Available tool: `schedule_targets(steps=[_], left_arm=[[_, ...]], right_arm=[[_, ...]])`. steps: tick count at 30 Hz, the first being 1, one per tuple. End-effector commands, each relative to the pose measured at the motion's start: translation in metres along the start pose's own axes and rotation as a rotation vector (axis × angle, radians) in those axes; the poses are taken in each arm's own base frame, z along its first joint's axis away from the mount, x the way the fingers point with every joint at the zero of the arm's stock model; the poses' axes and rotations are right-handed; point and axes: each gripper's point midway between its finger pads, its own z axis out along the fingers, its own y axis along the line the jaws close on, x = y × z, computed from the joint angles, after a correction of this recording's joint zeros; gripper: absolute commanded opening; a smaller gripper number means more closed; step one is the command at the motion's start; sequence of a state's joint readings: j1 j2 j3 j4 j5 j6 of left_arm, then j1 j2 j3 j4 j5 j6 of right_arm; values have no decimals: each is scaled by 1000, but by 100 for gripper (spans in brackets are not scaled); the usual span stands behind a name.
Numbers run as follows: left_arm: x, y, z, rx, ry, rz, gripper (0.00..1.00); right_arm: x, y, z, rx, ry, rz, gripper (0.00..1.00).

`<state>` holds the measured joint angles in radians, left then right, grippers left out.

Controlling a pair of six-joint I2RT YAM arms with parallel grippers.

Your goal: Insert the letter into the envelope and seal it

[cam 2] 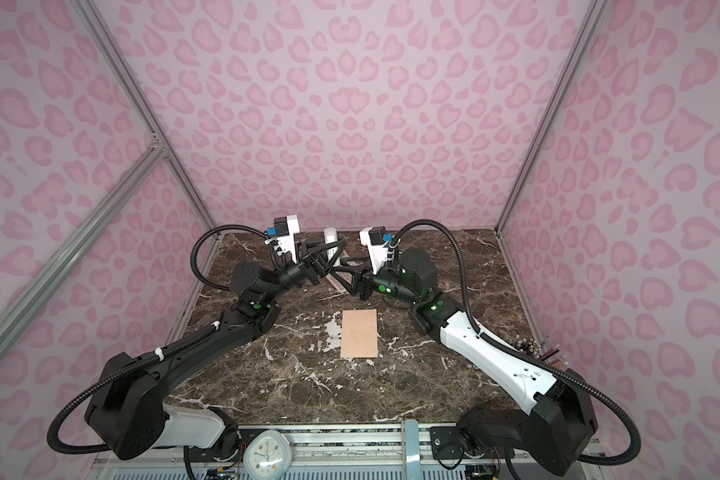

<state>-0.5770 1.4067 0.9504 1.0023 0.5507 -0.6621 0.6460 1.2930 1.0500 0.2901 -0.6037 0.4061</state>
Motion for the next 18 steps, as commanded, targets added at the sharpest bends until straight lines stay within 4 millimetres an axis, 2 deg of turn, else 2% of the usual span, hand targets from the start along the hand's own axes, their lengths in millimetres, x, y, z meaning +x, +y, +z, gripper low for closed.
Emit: schedule_targets(steps=[1,6,10,13,18], left_arm=[[-8,-9,1,42,-36,7,20],[-5,-8,0,47,-31,-8,21],[-4,-8,1,51,-27,-18,23],[-2,-8,1,55,-20,-23,27],[2,-7,1,59,-8,-31,35]], right_arm=[[-9,3,1,-13,-31,-30,45],[-9,2,2,-11,-28,-44,39],[-10,2,3,-8,-23,-52,30],[-10,2,3,-4,-21,-60,25],[-12,2,2,-1,-23,-71,22]])
